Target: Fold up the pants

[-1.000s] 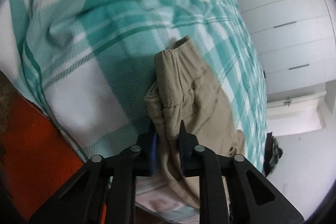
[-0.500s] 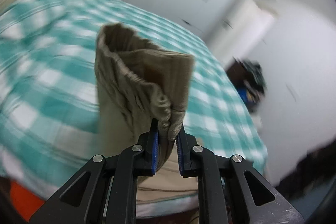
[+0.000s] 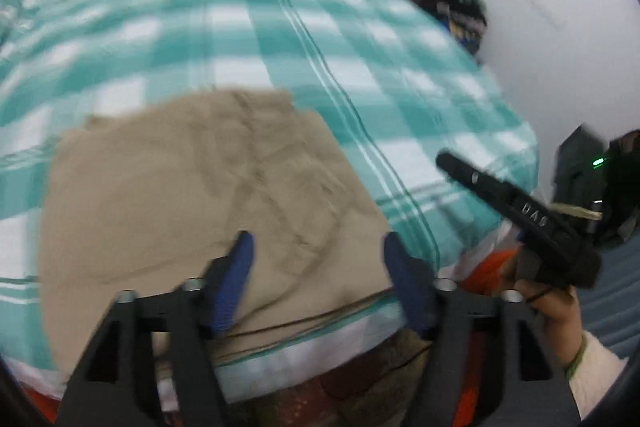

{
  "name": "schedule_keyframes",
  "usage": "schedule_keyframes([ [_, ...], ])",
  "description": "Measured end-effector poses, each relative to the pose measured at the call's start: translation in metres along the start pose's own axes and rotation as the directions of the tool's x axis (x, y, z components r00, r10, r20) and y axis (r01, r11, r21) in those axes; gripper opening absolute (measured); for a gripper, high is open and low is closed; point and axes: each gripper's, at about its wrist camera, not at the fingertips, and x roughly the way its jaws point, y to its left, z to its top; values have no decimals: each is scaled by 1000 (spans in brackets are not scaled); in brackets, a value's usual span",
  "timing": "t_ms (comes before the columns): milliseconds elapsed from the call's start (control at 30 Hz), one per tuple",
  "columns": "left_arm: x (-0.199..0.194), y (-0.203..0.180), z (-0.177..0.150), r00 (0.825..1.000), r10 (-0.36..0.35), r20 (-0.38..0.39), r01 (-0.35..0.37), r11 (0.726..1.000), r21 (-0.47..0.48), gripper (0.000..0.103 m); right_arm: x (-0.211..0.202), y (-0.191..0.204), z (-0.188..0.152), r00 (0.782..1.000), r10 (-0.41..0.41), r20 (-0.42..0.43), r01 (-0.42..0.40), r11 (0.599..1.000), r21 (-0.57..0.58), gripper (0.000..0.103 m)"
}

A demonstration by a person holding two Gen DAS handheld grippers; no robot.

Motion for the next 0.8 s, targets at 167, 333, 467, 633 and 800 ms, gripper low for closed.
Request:
schedule_keyframes([
  [167,-57,68,-22,984,156,91,-148,985,-88,75,20,17,-4,917,369,-149,-357,929,102,53],
  [333,-60,132,-61,959,278,60,-262,944,-201,75,63,53,-31,839,415,-353,-366,909,199,49],
  [467,-54,142,-85,957,286,54,-268,938,-220,75,76,65,-31,870,320,-375,-274,946,170,44],
  [633,-51,125,-89,957,279,81,-270,957,-103,78,75,82,-20,891,217,-399,-211,976,59,10],
  [800,-39,120,-95,955,293,54,-290,956,-53,81,72,80,-9,914,200,-353,-204,979,28,9],
])
